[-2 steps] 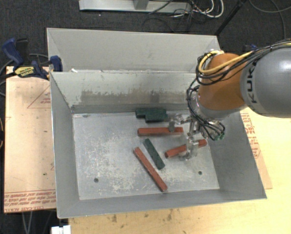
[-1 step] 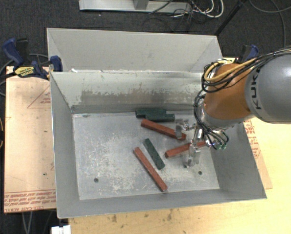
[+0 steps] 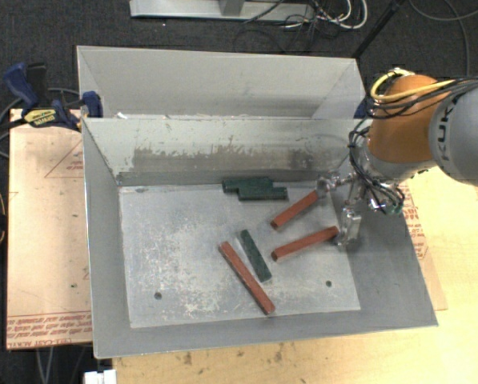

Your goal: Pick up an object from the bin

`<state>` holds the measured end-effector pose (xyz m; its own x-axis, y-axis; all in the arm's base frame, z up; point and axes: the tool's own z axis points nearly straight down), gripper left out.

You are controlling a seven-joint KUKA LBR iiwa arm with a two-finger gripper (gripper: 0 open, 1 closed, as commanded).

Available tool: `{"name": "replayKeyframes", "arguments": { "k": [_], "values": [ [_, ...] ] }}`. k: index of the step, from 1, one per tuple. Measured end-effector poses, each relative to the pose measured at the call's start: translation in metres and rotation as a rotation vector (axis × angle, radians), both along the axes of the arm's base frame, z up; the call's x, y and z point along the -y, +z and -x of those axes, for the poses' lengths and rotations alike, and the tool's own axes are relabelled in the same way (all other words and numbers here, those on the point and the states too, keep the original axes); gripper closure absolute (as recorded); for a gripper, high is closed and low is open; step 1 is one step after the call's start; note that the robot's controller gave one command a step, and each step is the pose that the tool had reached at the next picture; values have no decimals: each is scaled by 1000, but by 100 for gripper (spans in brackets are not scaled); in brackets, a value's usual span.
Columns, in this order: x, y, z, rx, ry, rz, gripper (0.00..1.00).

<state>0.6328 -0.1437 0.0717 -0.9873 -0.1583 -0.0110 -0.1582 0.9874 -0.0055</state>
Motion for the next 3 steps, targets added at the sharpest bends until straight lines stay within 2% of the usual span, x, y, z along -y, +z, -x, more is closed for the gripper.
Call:
{"name": "replayKeyframes", "arguments": {
  "k": [1, 2, 3],
  "values": [
    [-21, 0, 68, -7, 202, -2, 0],
    [-43, 6, 18, -3, 302, -2, 0],
    [-52, 3, 25, -5, 1321, 6, 0]
  ]
}}
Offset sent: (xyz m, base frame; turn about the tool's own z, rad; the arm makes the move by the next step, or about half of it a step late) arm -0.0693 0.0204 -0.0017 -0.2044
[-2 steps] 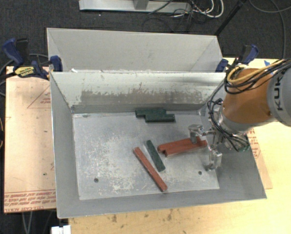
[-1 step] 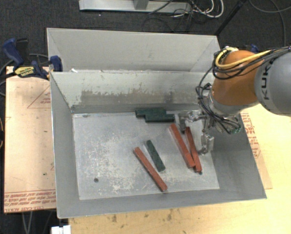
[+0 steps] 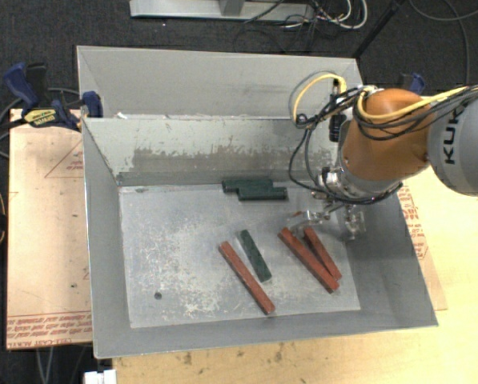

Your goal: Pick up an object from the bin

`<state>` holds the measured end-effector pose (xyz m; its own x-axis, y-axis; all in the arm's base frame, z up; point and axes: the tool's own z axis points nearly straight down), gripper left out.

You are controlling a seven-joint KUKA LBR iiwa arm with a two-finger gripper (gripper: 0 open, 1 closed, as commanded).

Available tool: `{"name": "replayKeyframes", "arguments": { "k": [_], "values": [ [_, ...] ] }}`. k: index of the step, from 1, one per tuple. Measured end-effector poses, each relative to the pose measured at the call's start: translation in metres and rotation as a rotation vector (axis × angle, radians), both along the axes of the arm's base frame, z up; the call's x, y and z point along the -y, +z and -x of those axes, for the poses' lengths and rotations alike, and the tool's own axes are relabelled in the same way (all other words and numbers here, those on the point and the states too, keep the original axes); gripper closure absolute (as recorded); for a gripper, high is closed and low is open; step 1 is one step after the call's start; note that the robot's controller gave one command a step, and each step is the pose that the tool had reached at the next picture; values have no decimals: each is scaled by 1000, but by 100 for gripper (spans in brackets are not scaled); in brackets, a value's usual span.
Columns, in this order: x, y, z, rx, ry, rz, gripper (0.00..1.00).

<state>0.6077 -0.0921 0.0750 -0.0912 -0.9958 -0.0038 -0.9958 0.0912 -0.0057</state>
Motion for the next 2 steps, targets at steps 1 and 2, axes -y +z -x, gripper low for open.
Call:
{"name": "replayKeyframes", "arguments": {
  "k": [1, 2],
  "values": [
    [0, -1, 1, -4, -1, 0, 100],
    [-12, 136, 20, 4, 12, 2, 100]
  ]
}}
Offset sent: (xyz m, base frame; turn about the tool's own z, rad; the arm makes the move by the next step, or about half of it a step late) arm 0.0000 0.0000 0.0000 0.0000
